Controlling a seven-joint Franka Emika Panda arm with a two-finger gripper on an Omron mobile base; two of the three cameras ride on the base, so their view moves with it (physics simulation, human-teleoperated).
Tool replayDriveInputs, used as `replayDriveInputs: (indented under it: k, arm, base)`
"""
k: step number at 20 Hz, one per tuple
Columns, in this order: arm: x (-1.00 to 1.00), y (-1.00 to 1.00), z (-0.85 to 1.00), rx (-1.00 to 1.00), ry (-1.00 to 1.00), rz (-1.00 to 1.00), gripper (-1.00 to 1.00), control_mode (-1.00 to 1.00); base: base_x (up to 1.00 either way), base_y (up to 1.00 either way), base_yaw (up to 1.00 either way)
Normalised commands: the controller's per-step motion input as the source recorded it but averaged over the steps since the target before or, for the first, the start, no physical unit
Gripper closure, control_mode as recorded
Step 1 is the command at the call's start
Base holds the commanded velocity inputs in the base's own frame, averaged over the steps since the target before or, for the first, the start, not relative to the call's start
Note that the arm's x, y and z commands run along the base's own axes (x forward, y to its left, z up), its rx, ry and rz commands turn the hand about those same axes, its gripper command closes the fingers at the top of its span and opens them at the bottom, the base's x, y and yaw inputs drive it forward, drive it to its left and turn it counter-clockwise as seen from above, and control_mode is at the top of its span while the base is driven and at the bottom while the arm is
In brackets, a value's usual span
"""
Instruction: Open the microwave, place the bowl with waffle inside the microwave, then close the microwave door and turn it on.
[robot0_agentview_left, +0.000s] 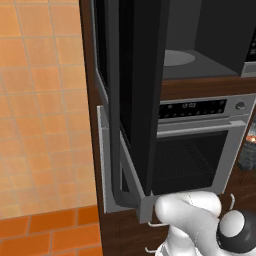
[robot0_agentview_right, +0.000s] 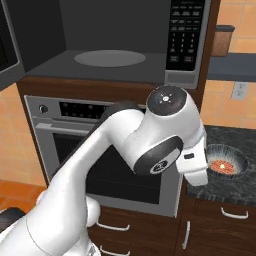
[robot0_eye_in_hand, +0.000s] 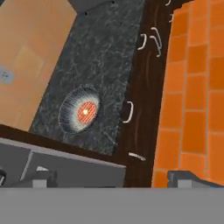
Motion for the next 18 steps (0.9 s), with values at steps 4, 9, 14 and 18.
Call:
replayDriveInputs:
  k: [4, 9, 14, 18]
  arm:
    - [0.40, -0.77, -0.44, 0.35, -0.12, 0.00, -1.00, -1.00]
    - [0.32, -0.30, -0.36, 0.30, -0.04, 0.07, -1.00, -1.00]
    - [0.33, -0.01, -0.42, 0.16, 0.00, 0.12, -1.00, -1.00]
    - [0.31, 0.00, -0.41, 0.10, -0.01, 0.14, -1.00, -1.00]
  base:
    - [0.00, 0.00, 0.00]
    - [0.00, 0.00, 0.00]
    - [0.00, 0.00, 0.00]
    - [0.00, 0.00, 0.00]
